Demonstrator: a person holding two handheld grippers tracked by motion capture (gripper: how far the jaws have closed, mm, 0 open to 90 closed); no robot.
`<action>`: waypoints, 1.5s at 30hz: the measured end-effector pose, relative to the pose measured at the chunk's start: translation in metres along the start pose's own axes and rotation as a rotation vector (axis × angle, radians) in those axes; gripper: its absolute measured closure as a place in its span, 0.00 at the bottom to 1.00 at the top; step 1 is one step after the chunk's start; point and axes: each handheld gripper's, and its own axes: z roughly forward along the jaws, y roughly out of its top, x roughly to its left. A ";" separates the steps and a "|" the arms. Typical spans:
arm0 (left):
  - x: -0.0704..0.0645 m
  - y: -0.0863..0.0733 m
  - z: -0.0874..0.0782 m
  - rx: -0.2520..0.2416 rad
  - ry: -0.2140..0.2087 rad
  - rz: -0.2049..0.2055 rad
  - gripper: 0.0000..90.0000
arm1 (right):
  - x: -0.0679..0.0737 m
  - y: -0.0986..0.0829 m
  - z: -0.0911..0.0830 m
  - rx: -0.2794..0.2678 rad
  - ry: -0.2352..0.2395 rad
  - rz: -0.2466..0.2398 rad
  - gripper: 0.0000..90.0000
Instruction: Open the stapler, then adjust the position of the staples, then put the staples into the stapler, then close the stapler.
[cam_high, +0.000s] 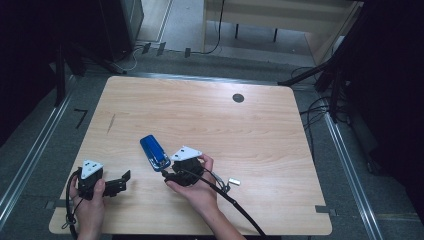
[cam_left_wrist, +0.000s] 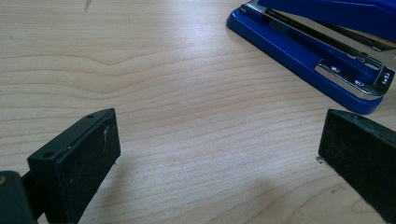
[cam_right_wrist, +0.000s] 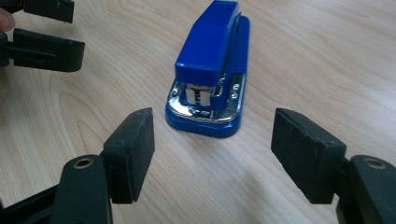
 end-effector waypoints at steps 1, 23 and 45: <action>0.000 0.000 0.000 0.000 -0.001 -0.001 0.00 | 0.001 0.000 0.003 0.003 0.005 0.002 0.35; 0.000 0.000 0.000 0.008 -0.006 0.006 0.00 | 0.002 0.007 0.039 0.018 0.005 0.034 0.47; 0.000 0.001 0.002 0.019 -0.009 0.010 0.00 | -0.002 0.033 0.071 0.001 0.017 0.025 0.60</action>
